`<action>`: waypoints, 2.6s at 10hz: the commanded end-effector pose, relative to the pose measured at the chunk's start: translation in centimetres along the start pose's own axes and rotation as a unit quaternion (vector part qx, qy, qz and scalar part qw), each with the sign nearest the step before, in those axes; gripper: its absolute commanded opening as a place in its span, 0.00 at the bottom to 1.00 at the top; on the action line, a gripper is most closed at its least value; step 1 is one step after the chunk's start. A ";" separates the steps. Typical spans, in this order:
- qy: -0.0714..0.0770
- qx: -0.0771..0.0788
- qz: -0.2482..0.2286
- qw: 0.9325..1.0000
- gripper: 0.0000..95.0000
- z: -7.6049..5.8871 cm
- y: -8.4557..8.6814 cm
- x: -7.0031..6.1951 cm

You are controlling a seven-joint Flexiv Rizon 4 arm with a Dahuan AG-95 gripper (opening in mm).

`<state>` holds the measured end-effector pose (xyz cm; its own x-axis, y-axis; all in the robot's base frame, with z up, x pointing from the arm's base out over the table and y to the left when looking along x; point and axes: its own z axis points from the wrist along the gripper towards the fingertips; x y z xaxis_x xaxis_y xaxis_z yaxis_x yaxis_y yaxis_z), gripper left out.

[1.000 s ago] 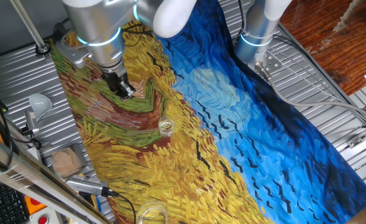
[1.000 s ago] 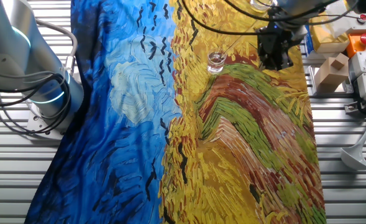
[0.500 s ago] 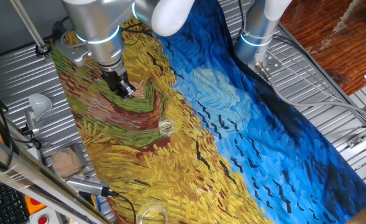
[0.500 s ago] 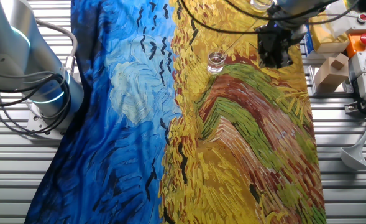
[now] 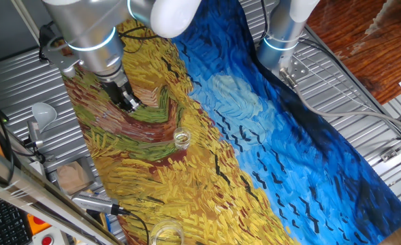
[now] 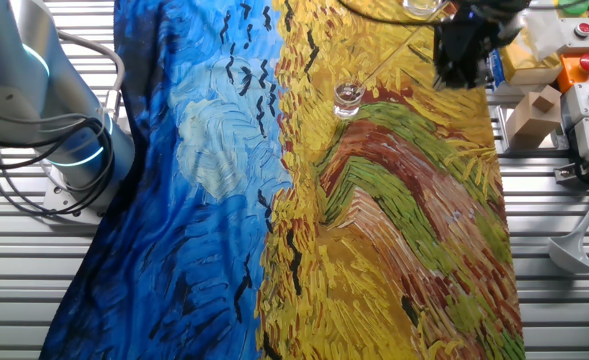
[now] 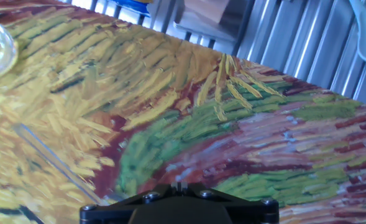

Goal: Stir the beaker with a glass rod

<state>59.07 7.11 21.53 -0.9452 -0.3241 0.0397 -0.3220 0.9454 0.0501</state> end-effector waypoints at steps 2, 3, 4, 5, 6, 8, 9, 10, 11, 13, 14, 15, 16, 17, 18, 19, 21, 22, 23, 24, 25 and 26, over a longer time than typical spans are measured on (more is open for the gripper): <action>-0.002 -0.018 0.016 1.000 0.00 -0.1 0.0 0.0; 0.001 -0.017 0.017 1.000 0.00 -0.1 0.0 0.0; 0.001 -0.018 0.015 1.000 0.00 -0.1 0.0 0.0; 0.002 -0.017 0.017 1.000 0.00 -0.1 0.0 0.0; 0.002 -0.017 0.019 1.000 0.00 -0.1 0.0 0.0; 0.005 -0.016 0.010 1.000 0.00 -0.1 0.0 0.0; 0.006 -0.013 -0.004 1.000 0.00 -0.1 0.0 0.0; 0.005 -0.013 -0.016 1.000 0.00 -0.1 0.0 0.0; 0.003 -0.015 -0.029 0.999 0.00 -0.1 0.0 0.0; -0.002 -0.025 -0.055 0.998 0.00 -0.1 0.0 0.0; -0.001 -0.026 -0.057 0.998 0.00 -0.1 0.0 0.0; 0.000 -0.028 -0.057 0.998 0.00 -0.1 0.0 0.0; -0.003 -0.034 -0.056 0.998 0.00 -0.1 0.0 0.0; -0.004 -0.036 -0.052 0.998 0.00 -0.1 0.0 0.0; -0.003 -0.036 -0.047 0.998 0.00 -0.1 0.1 0.0; -0.003 -0.035 -0.039 0.999 0.00 0.2 1.0 -0.1; -0.002 -0.033 -0.032 0.999 0.00 0.1 2.3 0.2; -0.001 -0.032 -0.027 0.999 0.00 0.1 2.8 0.9; 0.000 -0.032 -0.021 0.999 0.00 0.3 3.2 1.7; -0.001 -0.032 -0.013 0.999 0.00 0.7 3.9 2.5; -0.002 -0.032 -0.008 0.999 0.00 1.1 4.4 3.1; -0.003 -0.031 -0.005 0.999 0.00 1.3 4.9 3.4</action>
<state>53.70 10.98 20.56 -0.9438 -0.3292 0.0310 -0.3240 0.9395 0.1113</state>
